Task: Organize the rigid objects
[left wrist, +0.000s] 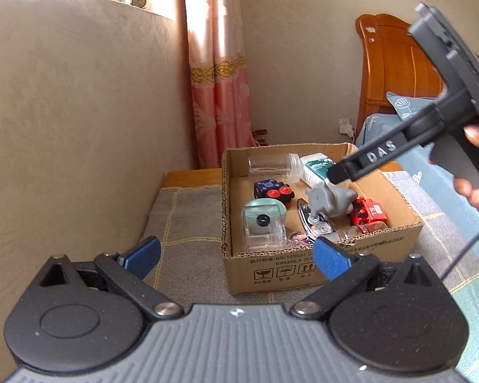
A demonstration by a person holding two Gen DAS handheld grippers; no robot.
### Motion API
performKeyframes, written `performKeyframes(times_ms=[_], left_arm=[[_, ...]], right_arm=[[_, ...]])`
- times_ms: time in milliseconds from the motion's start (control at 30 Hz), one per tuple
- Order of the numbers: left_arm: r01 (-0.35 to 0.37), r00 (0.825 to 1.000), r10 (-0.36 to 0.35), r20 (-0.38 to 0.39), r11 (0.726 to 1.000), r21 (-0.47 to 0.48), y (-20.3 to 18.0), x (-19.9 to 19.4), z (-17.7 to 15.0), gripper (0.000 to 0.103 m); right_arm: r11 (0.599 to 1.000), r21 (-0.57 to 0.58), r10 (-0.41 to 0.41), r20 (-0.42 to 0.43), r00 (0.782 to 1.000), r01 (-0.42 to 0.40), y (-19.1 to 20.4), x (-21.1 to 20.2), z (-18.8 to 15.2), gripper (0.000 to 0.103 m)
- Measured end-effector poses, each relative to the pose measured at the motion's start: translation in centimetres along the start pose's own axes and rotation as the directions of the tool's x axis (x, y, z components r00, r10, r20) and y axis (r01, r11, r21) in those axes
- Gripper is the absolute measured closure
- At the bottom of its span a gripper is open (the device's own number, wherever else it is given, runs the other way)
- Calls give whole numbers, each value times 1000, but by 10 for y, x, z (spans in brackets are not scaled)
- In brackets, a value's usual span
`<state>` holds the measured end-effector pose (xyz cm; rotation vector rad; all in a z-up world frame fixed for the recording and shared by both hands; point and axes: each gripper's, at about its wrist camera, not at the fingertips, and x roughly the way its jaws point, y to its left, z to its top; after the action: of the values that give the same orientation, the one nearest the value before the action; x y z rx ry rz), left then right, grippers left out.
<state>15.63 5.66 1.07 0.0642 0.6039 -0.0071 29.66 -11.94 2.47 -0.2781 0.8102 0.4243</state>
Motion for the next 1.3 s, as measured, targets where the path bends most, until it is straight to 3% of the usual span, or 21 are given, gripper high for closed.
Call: performKeyframes(times_ms=[167,367,667,1300], left_arm=[[-16,999,15,-43,1000,-25,3,-1,6,2],[-33,995,32,-94,999,-14,-10,-5,10,2],[-2,993,4,-119,1000,15,-30,-14,12,2],[-6,989,7,-150,1000,4,-36,-19,12,2]], right_arm=[[993,63,-96,-25,995,98,3,-23,-21,0],[961,153,-226,-51,973,231,15,-58,-65,0],[903,366,-209,-84,974,225,14,-86,-114,0],[895,394,-207,-49,977,209,16,-99,-119,0]])
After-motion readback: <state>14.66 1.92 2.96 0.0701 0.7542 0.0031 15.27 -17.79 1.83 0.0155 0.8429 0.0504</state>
